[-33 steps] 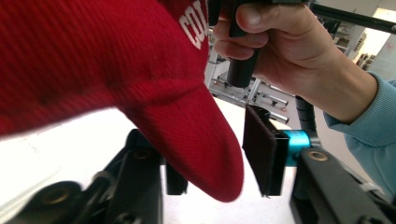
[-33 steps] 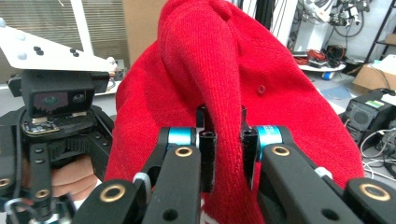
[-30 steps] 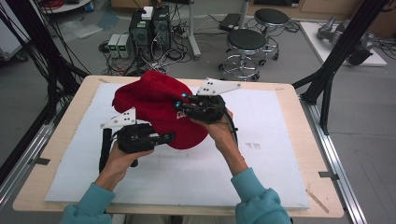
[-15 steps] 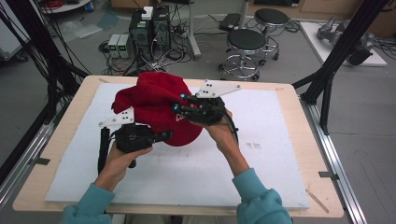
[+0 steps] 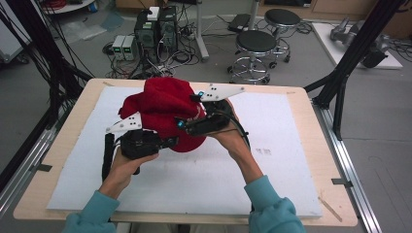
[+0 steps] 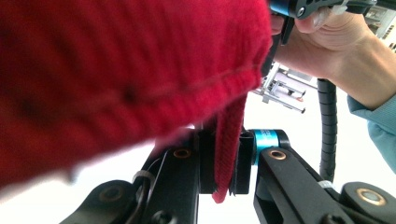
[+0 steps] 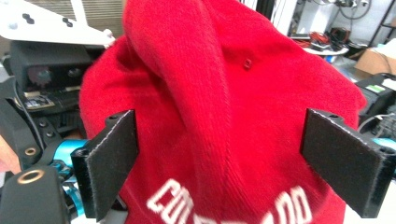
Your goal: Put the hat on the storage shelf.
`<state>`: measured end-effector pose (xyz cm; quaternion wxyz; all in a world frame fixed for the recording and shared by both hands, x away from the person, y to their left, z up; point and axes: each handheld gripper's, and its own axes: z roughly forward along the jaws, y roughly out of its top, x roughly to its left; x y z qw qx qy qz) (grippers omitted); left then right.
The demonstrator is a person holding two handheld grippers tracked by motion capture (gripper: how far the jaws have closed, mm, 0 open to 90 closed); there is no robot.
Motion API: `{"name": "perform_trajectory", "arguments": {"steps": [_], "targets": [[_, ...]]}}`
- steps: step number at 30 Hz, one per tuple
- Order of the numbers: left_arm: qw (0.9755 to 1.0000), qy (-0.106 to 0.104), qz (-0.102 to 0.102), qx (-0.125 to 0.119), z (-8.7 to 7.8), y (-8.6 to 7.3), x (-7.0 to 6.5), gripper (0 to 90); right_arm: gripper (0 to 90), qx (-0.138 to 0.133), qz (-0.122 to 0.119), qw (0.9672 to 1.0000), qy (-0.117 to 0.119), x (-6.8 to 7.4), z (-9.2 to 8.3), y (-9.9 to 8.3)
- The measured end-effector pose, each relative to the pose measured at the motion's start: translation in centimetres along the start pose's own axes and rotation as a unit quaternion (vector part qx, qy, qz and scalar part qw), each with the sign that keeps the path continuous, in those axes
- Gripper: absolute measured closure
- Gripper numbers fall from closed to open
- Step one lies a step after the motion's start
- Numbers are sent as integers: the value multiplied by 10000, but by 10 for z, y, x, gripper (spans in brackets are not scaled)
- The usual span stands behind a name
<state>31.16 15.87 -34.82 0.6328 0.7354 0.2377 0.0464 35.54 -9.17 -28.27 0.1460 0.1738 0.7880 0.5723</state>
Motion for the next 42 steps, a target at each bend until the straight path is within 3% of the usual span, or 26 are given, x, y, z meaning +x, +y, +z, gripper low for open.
{"name": "perform_trajectory", "arguments": {"steps": [4,9,14,23,31,35,38,42], "targets": [[9997,195,147,46,-6,2,3,845,110,97,112,9999,24,-3,-7,-2],[9986,467,253,81,-15,6,11,845,110,207,233,9992,-241,-8,-23,-8],[9973,662,315,78,-25,8,17,845,110,172,268,9977,-593,-10,-53,-24],[9922,1099,569,128,-37,21,32,845,110,136,470,9892,-1384,-9,-110,-60],[9845,1524,849,187,-51,36,46,846,110,128,550,9786,-1976,-1,-144,-105],[9782,1716,1085,432,-53,40,55,846,110,64,579,9732,-2223,3,-151,-122],[9746,1858,1127,543,-52,40,63,846,110,-89,616,9672,-2463,6,-155,-137],[9698,2056,1152,628,-50,40,74,846,110,-106,675,9631,-2602,10,-156,-154]]}}
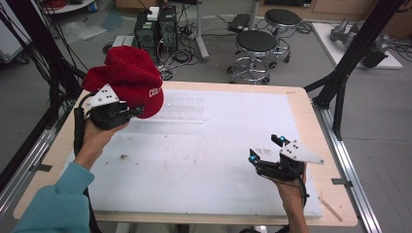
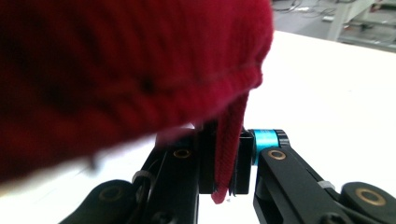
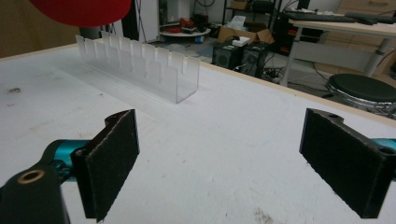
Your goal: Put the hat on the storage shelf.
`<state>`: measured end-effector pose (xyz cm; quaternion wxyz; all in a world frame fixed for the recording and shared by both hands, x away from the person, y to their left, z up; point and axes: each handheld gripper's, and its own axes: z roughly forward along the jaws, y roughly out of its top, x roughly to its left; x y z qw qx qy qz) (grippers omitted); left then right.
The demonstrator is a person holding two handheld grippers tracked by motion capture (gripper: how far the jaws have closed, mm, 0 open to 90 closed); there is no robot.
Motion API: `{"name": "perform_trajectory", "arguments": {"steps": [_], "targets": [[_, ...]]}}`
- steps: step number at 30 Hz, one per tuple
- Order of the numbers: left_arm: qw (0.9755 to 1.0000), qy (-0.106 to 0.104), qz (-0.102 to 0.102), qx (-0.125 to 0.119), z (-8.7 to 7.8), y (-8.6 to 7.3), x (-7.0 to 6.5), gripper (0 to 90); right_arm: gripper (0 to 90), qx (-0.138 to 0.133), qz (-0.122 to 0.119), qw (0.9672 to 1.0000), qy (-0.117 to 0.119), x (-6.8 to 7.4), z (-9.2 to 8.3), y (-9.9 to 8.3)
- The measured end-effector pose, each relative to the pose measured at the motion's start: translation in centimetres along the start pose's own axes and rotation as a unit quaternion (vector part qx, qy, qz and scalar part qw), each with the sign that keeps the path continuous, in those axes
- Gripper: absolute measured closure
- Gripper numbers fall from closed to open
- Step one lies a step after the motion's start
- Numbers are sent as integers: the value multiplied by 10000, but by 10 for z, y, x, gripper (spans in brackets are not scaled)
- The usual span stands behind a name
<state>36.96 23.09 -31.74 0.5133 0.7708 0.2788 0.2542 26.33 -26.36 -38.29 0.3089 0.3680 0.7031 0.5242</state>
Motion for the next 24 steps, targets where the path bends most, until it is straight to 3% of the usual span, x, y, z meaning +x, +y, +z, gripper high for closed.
{"name": "perform_trajectory", "arguments": {"steps": [10,13,21,24], "targets": [[9985,469,209,164,10,-4,10,847,109,-91,342,9988,-331,-3,-4,-47],[9979,557,186,261,14,-6,12,848,109,-39,407,9982,-438,-5,-3,-57],[9951,857,184,458,25,-12,18,848,109,-209,498,9967,-606,-7,-3,-69],[9944,877,230,539,31,-14,17,848,109,-187,476,9967,-628,-7,-2,-69]]}}
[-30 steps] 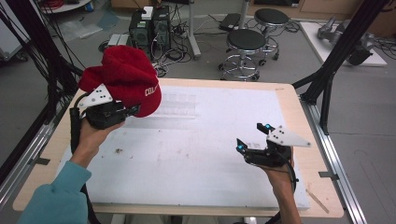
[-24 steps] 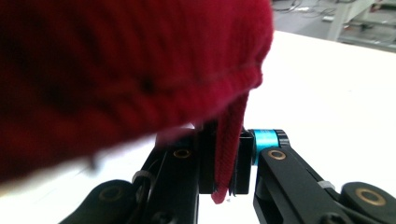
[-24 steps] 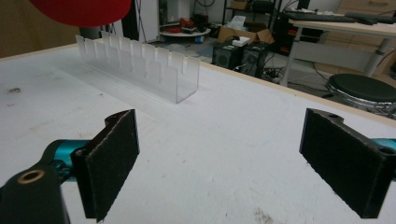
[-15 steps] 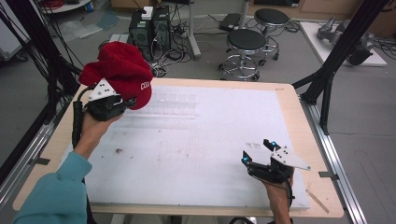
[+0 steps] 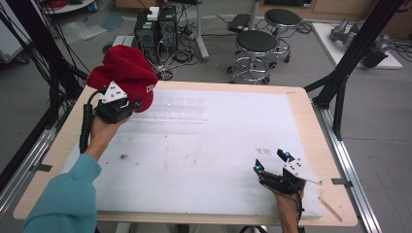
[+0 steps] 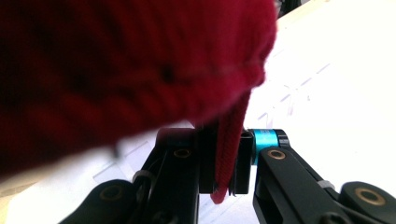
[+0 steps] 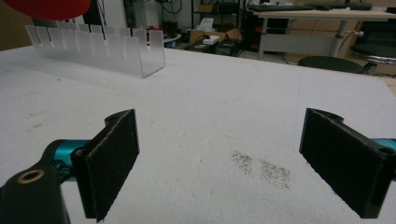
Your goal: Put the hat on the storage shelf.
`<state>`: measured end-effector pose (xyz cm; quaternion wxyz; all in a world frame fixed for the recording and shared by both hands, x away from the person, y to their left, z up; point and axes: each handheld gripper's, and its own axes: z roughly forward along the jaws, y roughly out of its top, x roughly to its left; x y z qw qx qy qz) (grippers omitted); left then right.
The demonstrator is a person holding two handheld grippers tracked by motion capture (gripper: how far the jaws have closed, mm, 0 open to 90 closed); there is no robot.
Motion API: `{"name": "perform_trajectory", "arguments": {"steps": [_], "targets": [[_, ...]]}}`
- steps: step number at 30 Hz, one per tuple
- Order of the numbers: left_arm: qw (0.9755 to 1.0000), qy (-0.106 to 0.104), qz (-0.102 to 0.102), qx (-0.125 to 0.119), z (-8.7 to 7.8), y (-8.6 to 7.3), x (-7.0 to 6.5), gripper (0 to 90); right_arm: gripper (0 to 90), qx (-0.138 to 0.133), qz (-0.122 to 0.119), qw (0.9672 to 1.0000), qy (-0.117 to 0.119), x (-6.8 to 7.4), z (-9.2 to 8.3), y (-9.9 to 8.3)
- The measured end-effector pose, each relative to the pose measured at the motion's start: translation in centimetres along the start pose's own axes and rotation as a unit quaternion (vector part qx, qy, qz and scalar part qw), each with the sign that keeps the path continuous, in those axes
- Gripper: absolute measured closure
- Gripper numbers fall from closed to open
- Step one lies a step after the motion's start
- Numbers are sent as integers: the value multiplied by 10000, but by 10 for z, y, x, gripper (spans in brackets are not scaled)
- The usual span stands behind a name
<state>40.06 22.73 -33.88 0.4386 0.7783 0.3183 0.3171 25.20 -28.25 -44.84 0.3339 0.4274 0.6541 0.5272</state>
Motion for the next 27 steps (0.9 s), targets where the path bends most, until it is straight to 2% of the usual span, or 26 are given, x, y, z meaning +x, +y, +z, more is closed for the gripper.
{"name": "perform_trajectory", "arguments": {"steps": [2,7,15,19,22,23,27], "targets": [[10000,-13,24,45,4,0,-2,848,109,-17,-9,10000,-3,0,0,0],[9995,117,110,257,13,-1,-8,848,109,-72,-25,10000,-36,1,0,0],[9995,181,43,243,19,-2,-10,848,109,-109,-70,9999,-30,1,0,-1],[9994,226,102,240,22,-2,-12,848,109,-141,-61,9999,-21,2,-1,-1],[9994,245,64,237,22,-2,-13,848,109,-159,-159,9997,-16,3,-1,-2],[9993,288,-5,244,22,-2,-13,848,109,-181,-200,9996,-30,3,-1,-2],[9991,340,-29,269,22,-1,-14,847,109,-208,-147,9997,-37,3,-2,-2]]}}
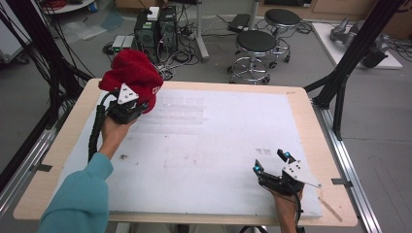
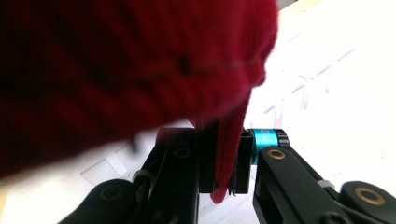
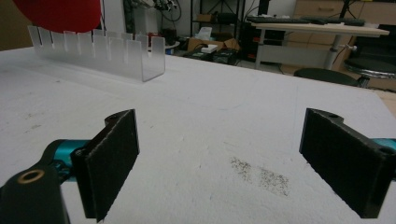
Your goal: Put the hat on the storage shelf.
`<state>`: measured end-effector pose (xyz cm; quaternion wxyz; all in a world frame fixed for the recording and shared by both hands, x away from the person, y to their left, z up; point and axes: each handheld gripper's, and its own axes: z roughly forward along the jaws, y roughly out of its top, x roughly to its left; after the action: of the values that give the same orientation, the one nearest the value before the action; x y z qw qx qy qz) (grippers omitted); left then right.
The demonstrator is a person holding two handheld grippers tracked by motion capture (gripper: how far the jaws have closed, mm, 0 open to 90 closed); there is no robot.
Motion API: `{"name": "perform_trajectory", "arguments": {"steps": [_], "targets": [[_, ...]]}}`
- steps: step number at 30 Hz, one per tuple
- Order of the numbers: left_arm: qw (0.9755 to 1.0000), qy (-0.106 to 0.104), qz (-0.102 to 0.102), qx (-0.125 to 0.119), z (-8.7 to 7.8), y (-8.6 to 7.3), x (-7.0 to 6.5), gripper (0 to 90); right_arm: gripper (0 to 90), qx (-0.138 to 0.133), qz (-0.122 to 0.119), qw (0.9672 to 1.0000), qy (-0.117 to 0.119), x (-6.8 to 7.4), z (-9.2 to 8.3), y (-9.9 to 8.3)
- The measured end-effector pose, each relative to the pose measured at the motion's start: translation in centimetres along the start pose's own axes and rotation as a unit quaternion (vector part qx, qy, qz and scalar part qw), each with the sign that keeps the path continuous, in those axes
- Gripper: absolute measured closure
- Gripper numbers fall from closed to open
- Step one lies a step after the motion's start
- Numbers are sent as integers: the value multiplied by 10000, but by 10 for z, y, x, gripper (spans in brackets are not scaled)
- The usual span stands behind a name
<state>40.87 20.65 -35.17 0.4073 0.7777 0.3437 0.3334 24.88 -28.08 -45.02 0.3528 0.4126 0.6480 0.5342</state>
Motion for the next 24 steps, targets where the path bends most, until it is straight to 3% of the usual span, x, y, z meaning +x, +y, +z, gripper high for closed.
{"name": "perform_trajectory", "arguments": {"steps": [2,15,18,24], "targets": [[9999,25,-108,14,0,-1,0,847,109,-1,53,10000,-1,0,0,0],[9998,23,-153,-113,-1,-3,2,846,109,-30,28,10000,-35,0,0,0],[9996,17,-255,-151,2,-4,3,846,109,-28,23,10000,-39,-1,0,0],[9998,-14,-185,48,7,-7,0,847,109,-32,22,10000,-28,-1,0,0]]}}
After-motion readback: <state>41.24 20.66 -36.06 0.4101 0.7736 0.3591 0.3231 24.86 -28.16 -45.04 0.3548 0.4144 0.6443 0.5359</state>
